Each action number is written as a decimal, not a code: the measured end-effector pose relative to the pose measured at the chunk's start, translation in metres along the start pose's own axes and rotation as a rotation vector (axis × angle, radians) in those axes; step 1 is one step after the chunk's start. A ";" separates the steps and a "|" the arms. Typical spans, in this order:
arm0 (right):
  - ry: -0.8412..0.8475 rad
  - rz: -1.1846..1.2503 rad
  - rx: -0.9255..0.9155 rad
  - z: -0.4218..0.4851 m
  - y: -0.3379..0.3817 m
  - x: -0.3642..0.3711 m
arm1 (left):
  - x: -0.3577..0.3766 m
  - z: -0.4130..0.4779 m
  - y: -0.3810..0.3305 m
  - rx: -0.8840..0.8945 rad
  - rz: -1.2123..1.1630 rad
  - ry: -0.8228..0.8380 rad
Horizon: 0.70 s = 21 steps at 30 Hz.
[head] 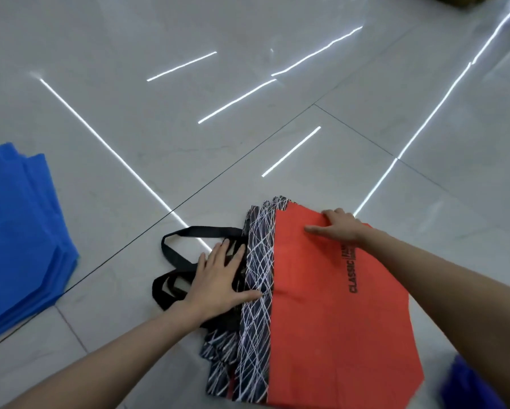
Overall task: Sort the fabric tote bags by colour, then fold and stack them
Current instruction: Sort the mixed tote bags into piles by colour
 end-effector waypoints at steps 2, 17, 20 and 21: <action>0.024 0.124 -0.031 0.004 -0.004 0.002 | -0.004 0.004 0.001 0.001 0.027 -0.004; -0.117 0.388 -0.353 0.001 0.069 -0.038 | -0.045 -0.025 0.037 -0.150 -0.137 -0.388; -0.236 0.426 -0.325 0.015 0.100 -0.036 | -0.059 -0.034 0.067 -0.212 -0.195 -0.507; -0.264 0.462 -0.300 0.019 0.109 -0.033 | -0.060 -0.037 0.078 -0.245 -0.206 -0.518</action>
Point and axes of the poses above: each hand's wrist, its own z-axis towards the middle knuckle, its own x-axis out of the palm, y = z × x, the point moved 1 cm from there along z, towards the middle knuckle, and after that the axes turned 13 degrees about y, right-handed, at the moved point
